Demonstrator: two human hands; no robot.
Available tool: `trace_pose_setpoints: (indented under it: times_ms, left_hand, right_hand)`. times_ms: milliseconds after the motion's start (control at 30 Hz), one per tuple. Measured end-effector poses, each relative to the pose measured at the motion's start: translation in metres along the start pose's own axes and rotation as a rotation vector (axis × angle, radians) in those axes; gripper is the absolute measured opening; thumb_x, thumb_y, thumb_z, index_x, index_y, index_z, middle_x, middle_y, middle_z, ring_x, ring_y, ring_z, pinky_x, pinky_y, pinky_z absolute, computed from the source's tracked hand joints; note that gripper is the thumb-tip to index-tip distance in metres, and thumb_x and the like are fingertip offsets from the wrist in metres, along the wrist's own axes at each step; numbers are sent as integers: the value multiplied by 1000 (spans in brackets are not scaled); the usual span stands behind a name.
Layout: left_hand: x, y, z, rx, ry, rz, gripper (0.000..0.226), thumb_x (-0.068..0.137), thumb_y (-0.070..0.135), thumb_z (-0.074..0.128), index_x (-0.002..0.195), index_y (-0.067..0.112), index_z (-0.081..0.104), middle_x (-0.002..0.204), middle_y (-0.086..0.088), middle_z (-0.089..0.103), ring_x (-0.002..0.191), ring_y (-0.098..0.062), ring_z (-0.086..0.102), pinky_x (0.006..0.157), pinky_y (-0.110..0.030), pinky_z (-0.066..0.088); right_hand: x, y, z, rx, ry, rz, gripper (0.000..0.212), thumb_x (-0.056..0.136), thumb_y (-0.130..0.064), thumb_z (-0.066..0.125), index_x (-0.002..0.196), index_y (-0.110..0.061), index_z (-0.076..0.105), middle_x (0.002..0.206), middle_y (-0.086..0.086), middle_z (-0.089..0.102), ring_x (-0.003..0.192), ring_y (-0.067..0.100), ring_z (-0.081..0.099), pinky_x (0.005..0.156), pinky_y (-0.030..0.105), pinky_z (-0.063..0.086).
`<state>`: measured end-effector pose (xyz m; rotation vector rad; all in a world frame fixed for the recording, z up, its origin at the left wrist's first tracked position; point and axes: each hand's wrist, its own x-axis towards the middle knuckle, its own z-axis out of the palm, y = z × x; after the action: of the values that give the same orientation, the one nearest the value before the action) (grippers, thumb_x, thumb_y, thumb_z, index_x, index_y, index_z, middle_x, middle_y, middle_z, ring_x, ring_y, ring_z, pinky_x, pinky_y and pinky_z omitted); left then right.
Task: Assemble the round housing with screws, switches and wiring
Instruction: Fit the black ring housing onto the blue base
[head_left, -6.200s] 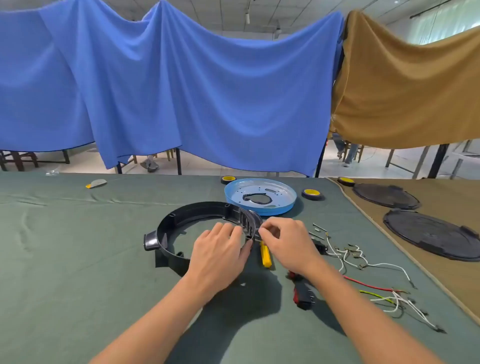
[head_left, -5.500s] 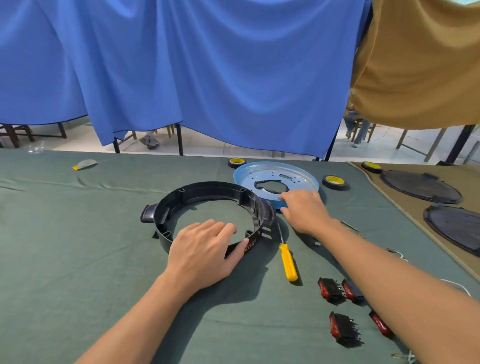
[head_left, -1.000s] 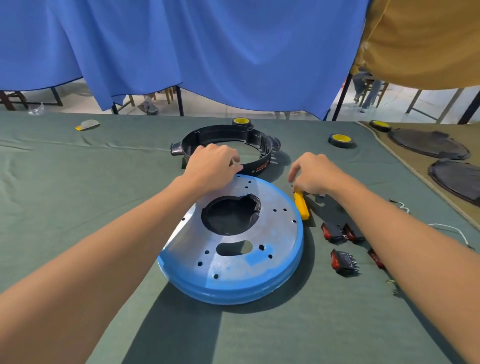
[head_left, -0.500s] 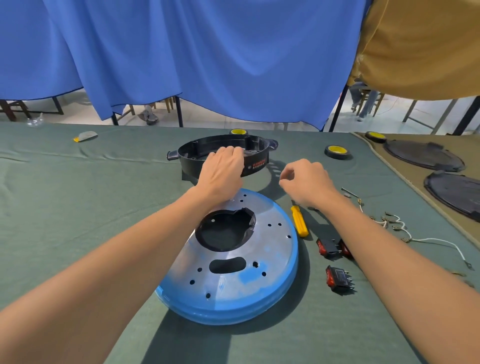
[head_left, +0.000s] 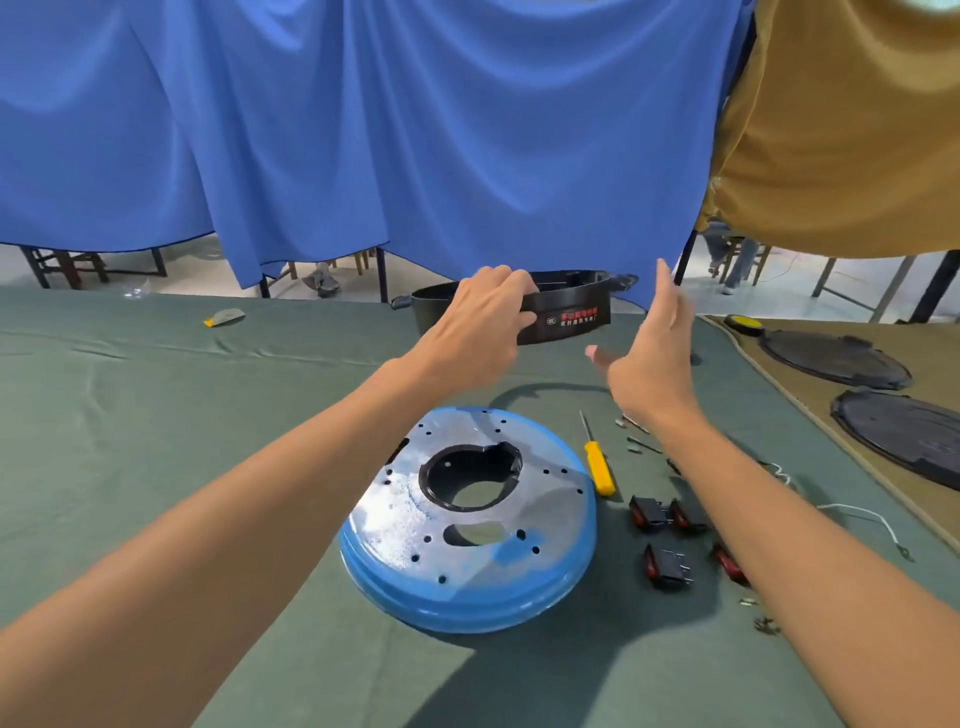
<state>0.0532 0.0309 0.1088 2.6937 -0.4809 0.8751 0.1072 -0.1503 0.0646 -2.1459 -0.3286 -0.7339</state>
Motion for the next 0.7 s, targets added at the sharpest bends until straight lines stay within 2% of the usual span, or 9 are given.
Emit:
trace_pose_setpoints:
  times_ms: [67,133,233,333,467,567,633,700]
  left_hand:
    - [-3,2,-11,-31,-6,-7,24,100,11,48,120,-2,52,112,-16,55,107,-31,45,84,-26,25]
    - [-6,4,-21,-63,-7,-16,22,100,11,48,118,0,54,111,-14,55,107,-30,45,83,-25,25]
    - [-8,7,-36,-94,-8,-26,20,100,11,48,115,1,56,110,-13,57,105,-28,48,81,-24,26]
    - [-14,11,-46,-103,-32,-18,20,101,12,47,115,2,56,110,-11,57,106,-27,47,86,-27,29]
    - [-23,11,-54,-74,10,-36,20,102,14,44,117,6,54,108,-4,54,108,-24,43,94,-32,24]
    - [-27,8,-58,-53,66,-34,21,102,17,44,118,8,54,107,0,50,109,-23,41,92,-30,20]
    - [-27,7,-60,-56,111,-34,25,103,23,44,122,12,54,118,0,53,116,-22,40,90,-26,18]
    - [-27,5,-60,-64,184,-59,34,103,33,43,133,20,49,139,7,47,130,-18,32,93,-23,14]
  right_hand:
    - [2,-2,-7,-103,18,-103,101,83,-10,75,153,-25,3,157,12,14,141,31,21,112,39,25]
    - [2,-3,-14,-201,-6,-207,88,87,-14,70,153,-23,13,159,12,14,142,34,21,112,42,26]
    - [2,-5,-24,-257,-5,-350,60,92,-17,64,145,-12,37,154,14,29,138,35,32,111,45,32]
    - [3,-14,-36,-265,5,-439,46,91,-13,65,133,-2,48,143,17,45,134,35,40,108,48,38]
    - [-4,-24,-47,-339,13,-559,45,91,-11,65,129,7,49,127,23,54,121,38,50,102,46,45]
    - [-14,-26,-51,-480,91,-648,48,89,-7,67,127,16,48,121,30,55,115,44,54,100,50,46]
    - [-20,-27,-52,-576,160,-712,50,87,-8,70,122,20,49,115,32,57,107,47,58,91,55,51]
    - [-24,-29,-53,-557,178,-699,50,87,-11,69,121,20,50,113,32,58,103,47,59,86,56,52]
